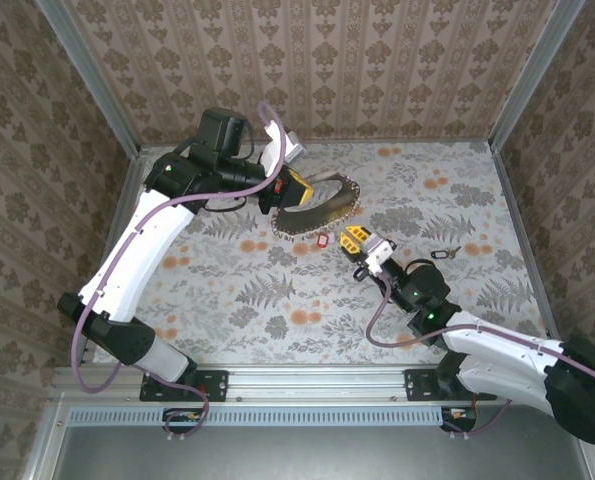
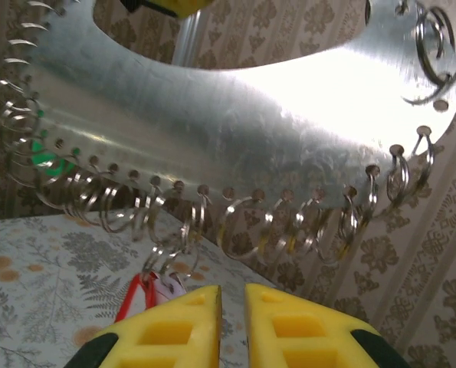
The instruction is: Put the keys on the keyring
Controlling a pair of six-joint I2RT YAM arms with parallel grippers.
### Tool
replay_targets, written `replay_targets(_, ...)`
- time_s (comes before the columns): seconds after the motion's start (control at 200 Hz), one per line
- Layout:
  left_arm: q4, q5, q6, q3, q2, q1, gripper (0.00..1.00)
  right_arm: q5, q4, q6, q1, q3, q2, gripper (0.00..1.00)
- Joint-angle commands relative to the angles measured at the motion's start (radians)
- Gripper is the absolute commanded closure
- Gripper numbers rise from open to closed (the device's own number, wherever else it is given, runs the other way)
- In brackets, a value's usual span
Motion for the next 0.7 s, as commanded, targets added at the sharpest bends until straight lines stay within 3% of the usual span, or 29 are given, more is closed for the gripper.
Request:
replay_targets(0.0, 0.002, -0.007, 0.022, 0.045, -0.021, -0.006, 1.00, -0.122, -0.078, 0.001, -0.001, 0.013, -0.025, 0.83)
replay_targets(0.155, 0.012, -0.011, 0.014, 0.041, -0.020, -0.007, 1.00, -0.233, -0.105, 0.007, 0.007, 0.066, 0.009, 0.83)
replay_targets(0.34, 0.014, -0.011, 0.010, 0.039, -0.024, -0.007, 1.00, -0.234, -0.052, 0.011, 0.023, 0.112, 0.092, 0.83)
replay_targets(0.695, 0.019, -0.014, 0.003, 0.036, -0.037, -0.007, 1.00, 0.008, 0.076, 0.015, 0.051, 0.108, 0.205, 0.82)
